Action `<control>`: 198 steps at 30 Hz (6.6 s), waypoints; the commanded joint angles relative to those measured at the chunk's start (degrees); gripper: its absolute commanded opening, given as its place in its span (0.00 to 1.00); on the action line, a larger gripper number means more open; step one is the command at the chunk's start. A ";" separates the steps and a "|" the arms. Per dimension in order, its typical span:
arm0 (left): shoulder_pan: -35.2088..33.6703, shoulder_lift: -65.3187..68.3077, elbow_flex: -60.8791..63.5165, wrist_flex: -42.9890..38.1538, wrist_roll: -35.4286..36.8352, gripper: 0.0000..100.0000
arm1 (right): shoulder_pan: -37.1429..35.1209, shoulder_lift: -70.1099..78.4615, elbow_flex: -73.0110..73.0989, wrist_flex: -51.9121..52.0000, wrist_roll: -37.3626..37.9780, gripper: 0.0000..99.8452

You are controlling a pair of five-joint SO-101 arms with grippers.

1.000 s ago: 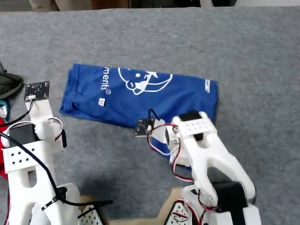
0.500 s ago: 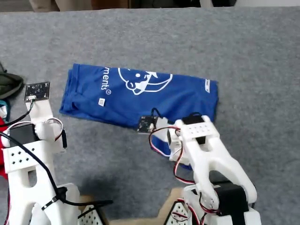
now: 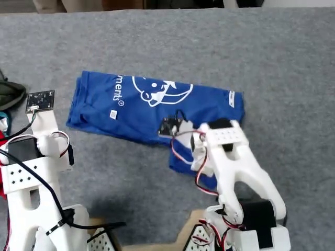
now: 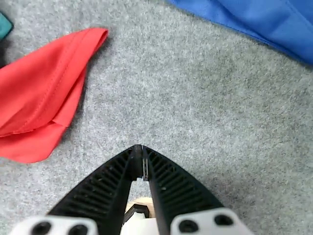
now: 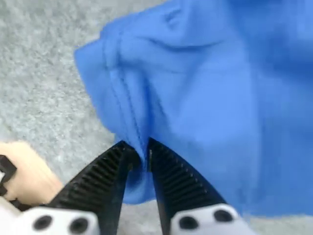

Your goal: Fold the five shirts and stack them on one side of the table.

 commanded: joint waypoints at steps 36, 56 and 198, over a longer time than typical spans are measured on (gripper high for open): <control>-0.53 -1.01 -2.11 0.35 -0.44 0.02 | 7.60 37.32 -64.92 12.48 9.58 0.27; -0.44 2.68 -4.66 -5.80 4.75 0.02 | 12.26 20.44 -61.23 30.59 0.88 0.04; 51.60 103.60 -129.58 0.88 12.04 0.02 | 43.91 36.09 -75.38 -7.12 -23.65 0.15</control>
